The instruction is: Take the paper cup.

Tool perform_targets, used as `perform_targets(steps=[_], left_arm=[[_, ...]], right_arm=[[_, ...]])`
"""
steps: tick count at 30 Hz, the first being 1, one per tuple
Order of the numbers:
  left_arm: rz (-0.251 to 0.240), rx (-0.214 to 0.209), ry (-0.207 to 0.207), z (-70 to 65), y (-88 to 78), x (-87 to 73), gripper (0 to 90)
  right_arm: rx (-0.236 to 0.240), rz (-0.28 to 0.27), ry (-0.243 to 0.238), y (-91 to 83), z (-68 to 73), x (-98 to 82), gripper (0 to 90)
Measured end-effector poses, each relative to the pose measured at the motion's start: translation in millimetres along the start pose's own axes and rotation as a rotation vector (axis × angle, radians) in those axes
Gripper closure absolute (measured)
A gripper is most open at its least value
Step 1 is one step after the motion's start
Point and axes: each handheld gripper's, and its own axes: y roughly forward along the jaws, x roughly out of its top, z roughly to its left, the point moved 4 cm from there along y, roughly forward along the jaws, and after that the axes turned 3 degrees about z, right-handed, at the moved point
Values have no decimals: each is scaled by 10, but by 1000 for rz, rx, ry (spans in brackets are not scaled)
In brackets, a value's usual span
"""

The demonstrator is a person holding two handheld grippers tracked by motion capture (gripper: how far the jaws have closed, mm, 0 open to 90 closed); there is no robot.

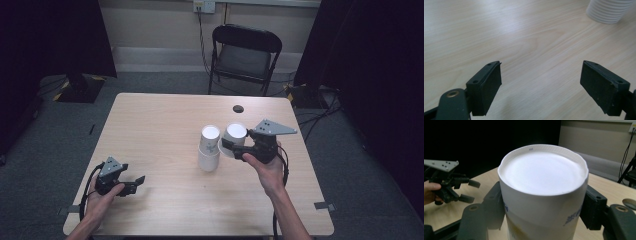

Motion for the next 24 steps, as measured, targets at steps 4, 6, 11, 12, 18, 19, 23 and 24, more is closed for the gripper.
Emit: perform_targets(steps=[4,6,11,12,18,19,23,24], left_arm=[[-27,-31,52,-131,-18,92,171],[-31,-49,66,-173,-17,117,171],[-45,-105,121,-415,26,251,198],[-54,-140,135,-515,56,323,197],[-88,-176,185,-741,88,537,203],[-104,-186,177,-782,93,577,211],[-125,-247,171,-948,157,698,248],[-127,-257,176,-992,175,715,251]], right_arm=[[22,23,5,-9,69,-120,334],[32,28,9,-9,112,-173,335],[64,33,17,3,199,-249,340],[80,39,27,6,237,-271,343],[117,35,42,-8,341,-299,346],[123,30,46,-3,356,-301,347],[153,29,56,57,435,-323,348],[161,36,57,87,457,-335,348]])
